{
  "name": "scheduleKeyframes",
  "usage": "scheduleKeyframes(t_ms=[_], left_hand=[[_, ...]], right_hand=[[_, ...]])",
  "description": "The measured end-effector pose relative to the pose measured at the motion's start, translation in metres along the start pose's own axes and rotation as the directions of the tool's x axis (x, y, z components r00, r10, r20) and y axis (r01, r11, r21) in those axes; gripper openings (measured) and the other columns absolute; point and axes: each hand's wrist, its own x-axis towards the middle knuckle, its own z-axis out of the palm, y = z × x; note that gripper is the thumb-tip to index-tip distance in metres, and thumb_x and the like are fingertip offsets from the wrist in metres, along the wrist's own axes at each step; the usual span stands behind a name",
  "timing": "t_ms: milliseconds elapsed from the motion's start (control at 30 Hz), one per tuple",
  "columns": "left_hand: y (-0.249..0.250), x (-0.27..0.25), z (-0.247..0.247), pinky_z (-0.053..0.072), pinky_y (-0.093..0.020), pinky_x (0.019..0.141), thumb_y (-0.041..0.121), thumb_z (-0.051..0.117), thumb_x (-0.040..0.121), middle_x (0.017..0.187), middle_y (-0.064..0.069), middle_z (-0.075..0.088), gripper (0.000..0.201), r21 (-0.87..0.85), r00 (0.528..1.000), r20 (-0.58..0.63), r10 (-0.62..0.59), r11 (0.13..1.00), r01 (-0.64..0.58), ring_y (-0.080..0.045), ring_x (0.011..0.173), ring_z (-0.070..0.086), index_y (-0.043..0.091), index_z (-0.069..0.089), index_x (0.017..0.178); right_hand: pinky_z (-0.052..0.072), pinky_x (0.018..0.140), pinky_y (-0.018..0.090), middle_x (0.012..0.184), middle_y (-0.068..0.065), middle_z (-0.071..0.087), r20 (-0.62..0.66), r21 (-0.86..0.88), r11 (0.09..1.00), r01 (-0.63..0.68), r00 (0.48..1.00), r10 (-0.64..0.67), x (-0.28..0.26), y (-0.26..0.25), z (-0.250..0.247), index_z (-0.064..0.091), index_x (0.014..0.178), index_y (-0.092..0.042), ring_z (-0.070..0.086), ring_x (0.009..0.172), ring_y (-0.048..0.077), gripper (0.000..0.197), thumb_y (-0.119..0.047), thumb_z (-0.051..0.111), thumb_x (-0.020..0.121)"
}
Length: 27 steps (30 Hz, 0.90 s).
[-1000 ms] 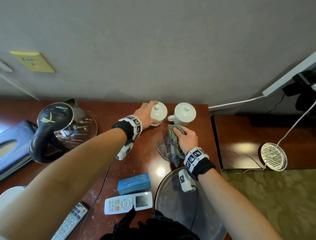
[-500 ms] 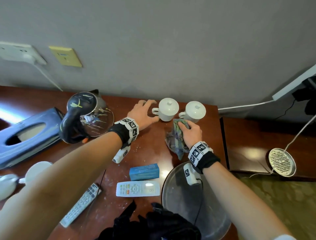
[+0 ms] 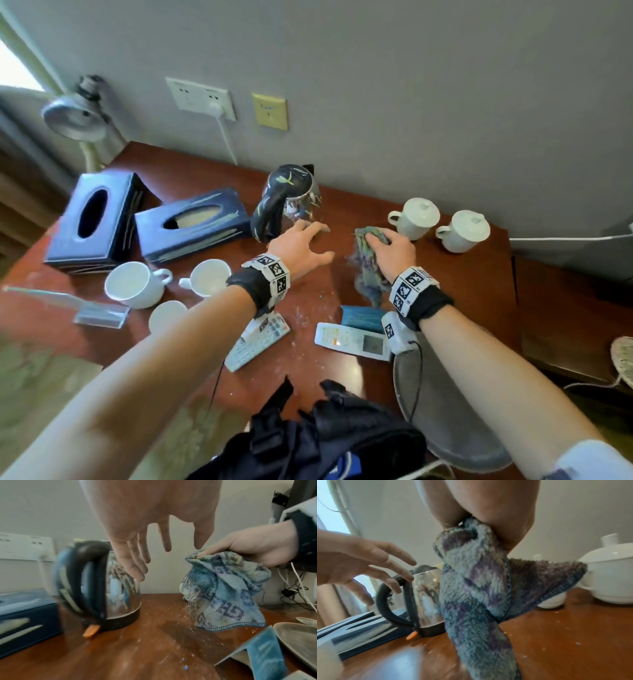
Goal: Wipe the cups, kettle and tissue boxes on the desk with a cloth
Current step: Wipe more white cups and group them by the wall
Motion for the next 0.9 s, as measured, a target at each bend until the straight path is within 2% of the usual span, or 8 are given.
scheduleKeyframes(t_ms=[133,300,400,500,667,800,900], left_hand=[[-0.044,-0.042,-0.023,0.044,-0.035,0.099,0.059,0.064,0.085,0.143,0.010,0.044,0.054,-0.032,0.997,-0.052,-0.060,0.998,0.058,-0.017,0.122,0.054,0.042,0.049,0.133],[-0.105,-0.086,-0.055,0.044,-0.033,0.094,0.053,0.065,0.086,0.147,0.004,0.041,0.056,-0.038,0.985,-0.098,-0.139,0.990,0.136,-0.019,0.119,0.055,0.039,0.046,0.137],[-0.137,-0.106,-0.066,0.044,-0.035,0.098,0.049,0.069,0.085,0.144,0.001,0.044,0.059,-0.074,0.973,-0.117,-0.198,0.979,0.190,-0.021,0.121,0.054,0.035,0.048,0.138],[-0.162,-0.122,-0.069,0.043,-0.033,0.096,0.046,0.072,0.084,0.143,-0.001,0.045,0.061,-0.091,0.962,-0.116,-0.246,0.967,0.236,-0.022,0.119,0.054,0.034,0.048,0.139],[-0.182,-0.129,-0.059,0.048,-0.040,0.097,0.048,0.075,0.079,0.148,-0.004,0.042,0.073,-0.055,0.957,-0.056,-0.286,0.958,0.283,-0.026,0.122,0.054,0.035,0.041,0.143],[-0.181,-0.116,-0.045,0.043,-0.043,0.104,0.044,0.077,0.079,0.153,-0.005,0.035,0.087,-0.007,0.959,0.023,-0.281,0.960,0.282,-0.027,0.132,0.044,0.031,0.030,0.150],[-0.178,-0.104,-0.035,0.043,-0.051,0.104,0.045,0.078,0.078,0.153,-0.007,0.033,0.093,0.088,0.948,0.045,-0.316,0.946,0.311,-0.030,0.132,0.043,0.029,0.024,0.152]], right_hand=[[0.047,0.101,0.036,0.114,-0.001,0.072,0.073,-0.013,0.999,0.050,0.996,-0.049,-0.020,-0.030,0.039,0.072,0.114,-0.025,0.062,0.111,0.024,0.026,-0.032,0.063,0.091],[0.047,0.101,0.036,0.114,-0.002,0.072,0.145,-0.015,0.993,0.115,0.983,-0.111,-0.047,-0.063,0.087,0.072,0.115,-0.025,0.061,0.111,0.023,0.027,-0.032,0.064,0.090],[0.047,0.101,0.034,0.114,-0.002,0.072,0.179,-0.015,0.989,0.147,0.974,-0.142,-0.060,-0.075,0.110,0.073,0.115,-0.025,0.061,0.112,0.023,0.027,-0.032,0.064,0.091],[0.047,0.100,0.032,0.114,-0.002,0.072,0.203,-0.035,0.986,0.164,0.967,-0.154,-0.070,-0.082,0.127,0.072,0.116,-0.025,0.061,0.111,0.024,0.027,-0.032,0.063,0.091],[0.044,0.098,0.027,0.117,-0.001,0.071,0.220,-0.067,0.986,0.153,0.966,-0.136,-0.081,-0.083,0.146,0.071,0.118,-0.024,0.061,0.112,0.023,0.029,-0.032,0.063,0.092],[0.043,0.097,0.025,0.116,-0.001,0.072,0.210,-0.076,0.990,0.122,0.972,-0.103,-0.087,-0.074,0.146,0.071,0.118,-0.023,0.061,0.111,0.022,0.029,-0.032,0.064,0.092],[0.042,0.095,0.025,0.116,-0.001,0.072,0.189,-0.106,0.990,0.089,0.980,-0.068,-0.087,-0.064,0.141,0.071,0.119,-0.023,0.060,0.111,0.022,0.029,-0.033,0.064,0.092]])
